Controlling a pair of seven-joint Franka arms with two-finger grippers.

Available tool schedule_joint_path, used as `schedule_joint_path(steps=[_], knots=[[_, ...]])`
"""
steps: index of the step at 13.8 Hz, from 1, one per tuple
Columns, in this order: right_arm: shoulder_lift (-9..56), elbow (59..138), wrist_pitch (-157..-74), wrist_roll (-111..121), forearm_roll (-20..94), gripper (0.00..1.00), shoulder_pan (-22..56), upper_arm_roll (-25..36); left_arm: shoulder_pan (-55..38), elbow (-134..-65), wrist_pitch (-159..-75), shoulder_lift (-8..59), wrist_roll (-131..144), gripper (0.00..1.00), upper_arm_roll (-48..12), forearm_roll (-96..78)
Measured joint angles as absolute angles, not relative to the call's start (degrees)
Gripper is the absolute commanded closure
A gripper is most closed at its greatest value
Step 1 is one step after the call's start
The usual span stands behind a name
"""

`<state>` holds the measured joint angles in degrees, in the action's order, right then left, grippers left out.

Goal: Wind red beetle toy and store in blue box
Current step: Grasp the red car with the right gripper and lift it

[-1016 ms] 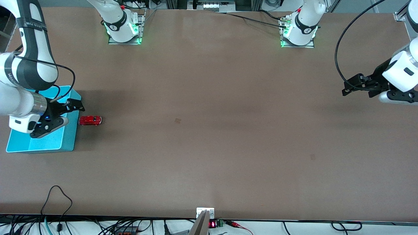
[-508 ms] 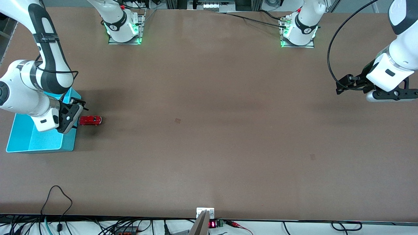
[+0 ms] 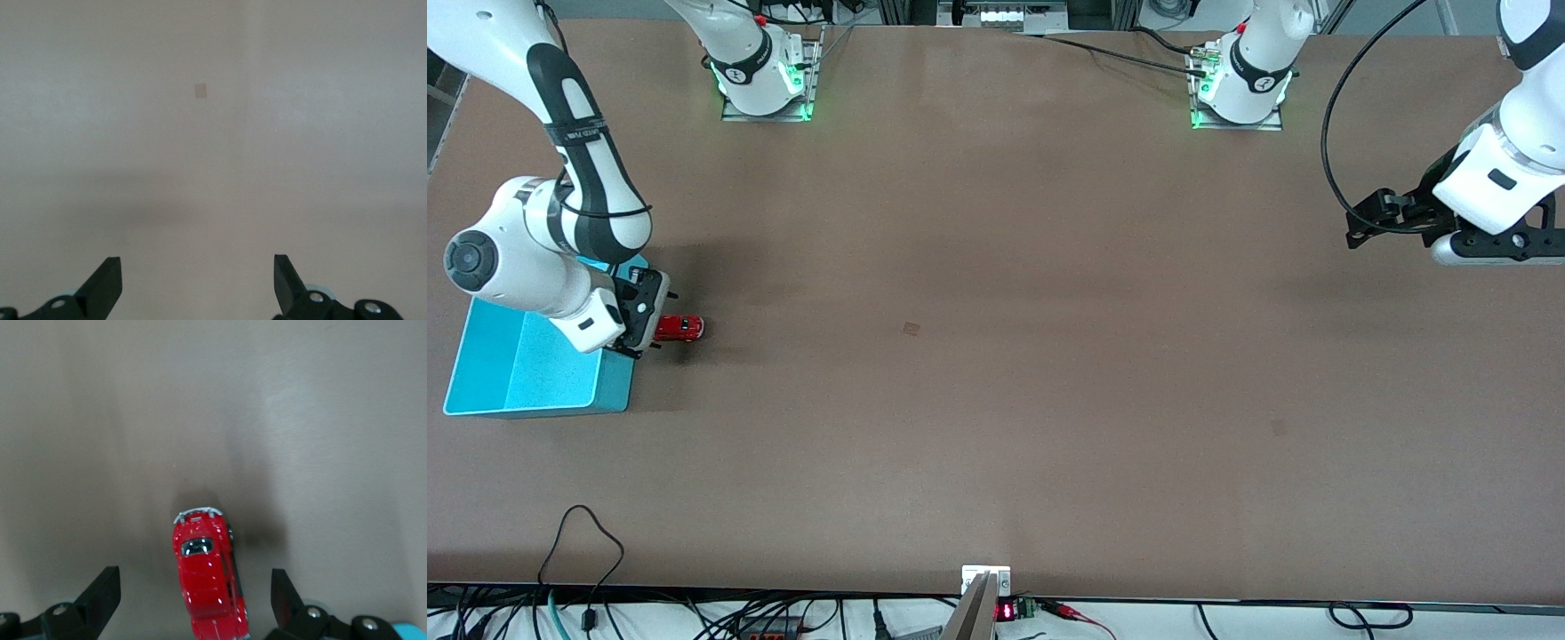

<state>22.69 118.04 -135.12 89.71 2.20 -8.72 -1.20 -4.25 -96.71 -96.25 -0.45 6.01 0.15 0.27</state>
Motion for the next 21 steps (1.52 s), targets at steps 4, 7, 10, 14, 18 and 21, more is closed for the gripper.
schedule_joint_path(steps=[4, 7, 10, 14, 18, 21], knots=[[24.77, 121.83, -144.48, 96.67, 2.20, 0.00, -9.79, -1.19, -4.27, -95.98, -96.09, -0.44, 5.71, 0.00, 0.11, 0.53], [25.17, 121.83, -145.52, 97.63, 2.20, 0.00, -9.81, -1.21, -4.48, -95.86, -96.06, -0.44, 5.57, 0.00, -0.17, 0.53], [25.96, 121.88, -145.52, 97.98, 2.19, 0.34, -9.81, -1.22, -4.65, -95.73, -95.99, -0.44, 5.56, 0.00, -0.28, 0.53], [26.45, 121.70, -145.63, 101.60, 1.49, 0.86, -9.72, -1.40, -4.64, -95.71, -95.96, -0.44, 5.56, 0.00, -0.28, 0.53], [25.07, 118.98, -146.11, 98.66, 2.23, 0.85, -9.17, -1.67, -4.64, -95.62, -94.27, -0.47, 5.56, 0.00, -0.29, 0.53], [21.01, 116.02, -146.12, 89.37, 9.74, 0.86, -6.37, -1.87, -4.64, -95.59, -94.05, -0.48, 5.56, 0.00, -0.35, 0.53]])
